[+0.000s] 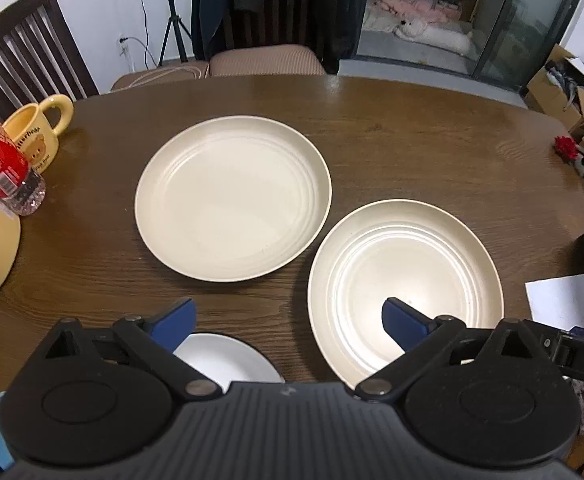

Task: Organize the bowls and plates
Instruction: 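Close the left gripper on a cream plate rim while the right gripper closes on another plate rim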

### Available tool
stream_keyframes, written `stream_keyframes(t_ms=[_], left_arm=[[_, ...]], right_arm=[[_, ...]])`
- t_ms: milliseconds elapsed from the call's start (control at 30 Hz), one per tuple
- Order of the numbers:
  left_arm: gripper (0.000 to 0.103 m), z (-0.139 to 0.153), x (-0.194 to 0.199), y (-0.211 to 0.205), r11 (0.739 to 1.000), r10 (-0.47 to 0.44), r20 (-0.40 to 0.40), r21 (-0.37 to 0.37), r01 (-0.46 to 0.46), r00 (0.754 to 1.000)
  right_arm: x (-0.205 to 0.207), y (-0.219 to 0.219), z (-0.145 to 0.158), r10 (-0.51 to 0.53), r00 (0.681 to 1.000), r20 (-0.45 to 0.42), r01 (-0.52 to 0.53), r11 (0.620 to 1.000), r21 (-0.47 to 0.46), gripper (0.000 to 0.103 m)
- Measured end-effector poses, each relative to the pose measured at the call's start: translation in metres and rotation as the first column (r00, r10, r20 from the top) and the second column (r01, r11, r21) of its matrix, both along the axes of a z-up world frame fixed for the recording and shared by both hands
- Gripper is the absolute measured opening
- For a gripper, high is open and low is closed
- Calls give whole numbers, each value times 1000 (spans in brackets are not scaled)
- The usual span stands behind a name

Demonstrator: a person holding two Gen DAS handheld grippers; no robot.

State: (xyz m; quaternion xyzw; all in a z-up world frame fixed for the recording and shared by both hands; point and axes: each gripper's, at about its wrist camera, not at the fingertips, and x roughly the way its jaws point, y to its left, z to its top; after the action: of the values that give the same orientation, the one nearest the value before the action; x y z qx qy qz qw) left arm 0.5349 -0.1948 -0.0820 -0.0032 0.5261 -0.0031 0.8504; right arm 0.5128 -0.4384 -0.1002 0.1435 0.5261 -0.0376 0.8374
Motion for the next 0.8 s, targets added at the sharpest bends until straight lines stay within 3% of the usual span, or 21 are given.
stream_keyframes(t_ms=[367,800], left_arm=[[81,-30,24,-6,1000,25,-67,3,-25,997],[65,-50,38,-7,999,52,-120,2,-52,991]], right_arm=[[20,-6,-25,2,1000,-21,-1,998,57,57],[36,-10,-45,4,999,-38,0,994,108,27]])
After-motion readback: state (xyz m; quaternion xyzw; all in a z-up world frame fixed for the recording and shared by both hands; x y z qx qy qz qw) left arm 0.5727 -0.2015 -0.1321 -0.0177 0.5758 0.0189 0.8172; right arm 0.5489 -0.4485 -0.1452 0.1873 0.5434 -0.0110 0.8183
